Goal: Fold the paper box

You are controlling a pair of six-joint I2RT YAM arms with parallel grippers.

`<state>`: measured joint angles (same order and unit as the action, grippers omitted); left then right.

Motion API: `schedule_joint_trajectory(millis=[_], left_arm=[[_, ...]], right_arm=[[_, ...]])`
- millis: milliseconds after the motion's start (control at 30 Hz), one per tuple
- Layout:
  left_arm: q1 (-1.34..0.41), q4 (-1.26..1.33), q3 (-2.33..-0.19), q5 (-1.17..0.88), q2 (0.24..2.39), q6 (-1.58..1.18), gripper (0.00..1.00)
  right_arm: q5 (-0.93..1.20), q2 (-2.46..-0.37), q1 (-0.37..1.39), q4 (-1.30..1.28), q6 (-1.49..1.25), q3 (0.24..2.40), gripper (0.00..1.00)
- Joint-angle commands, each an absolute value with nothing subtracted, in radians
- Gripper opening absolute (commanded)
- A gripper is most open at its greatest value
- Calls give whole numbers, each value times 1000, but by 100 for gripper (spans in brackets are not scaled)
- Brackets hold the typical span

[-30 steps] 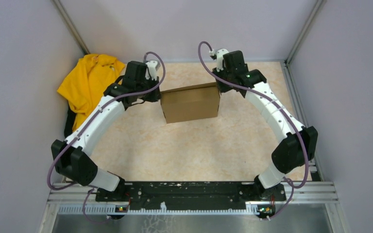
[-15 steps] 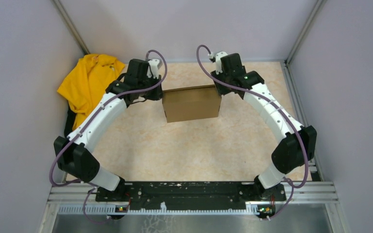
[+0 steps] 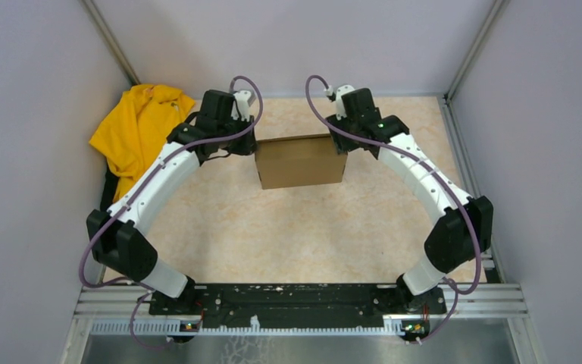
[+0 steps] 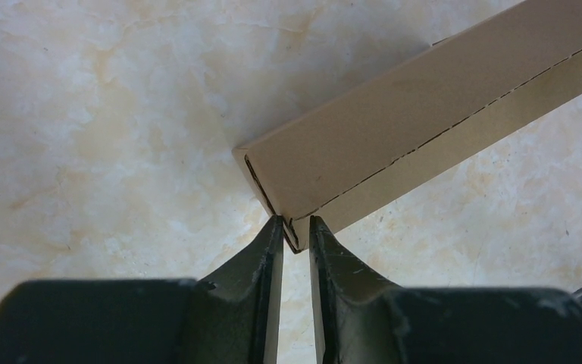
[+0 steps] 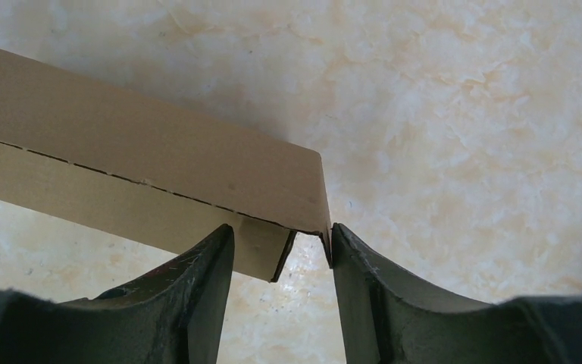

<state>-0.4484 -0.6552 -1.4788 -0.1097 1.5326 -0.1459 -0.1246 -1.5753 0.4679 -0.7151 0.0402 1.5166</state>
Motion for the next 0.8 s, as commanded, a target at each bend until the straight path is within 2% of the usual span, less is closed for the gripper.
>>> schedule_joint_trajectory(millis=[0,767], left_arm=[[-453,-667,-1523,-118,1549,-144,25],[-443,-673,-1526,-128,1563,-140,27]], right_arm=[[-139,-1506,468,-651,15,1515,50],[-106,-1540,404,-586,-34,1421,47]])
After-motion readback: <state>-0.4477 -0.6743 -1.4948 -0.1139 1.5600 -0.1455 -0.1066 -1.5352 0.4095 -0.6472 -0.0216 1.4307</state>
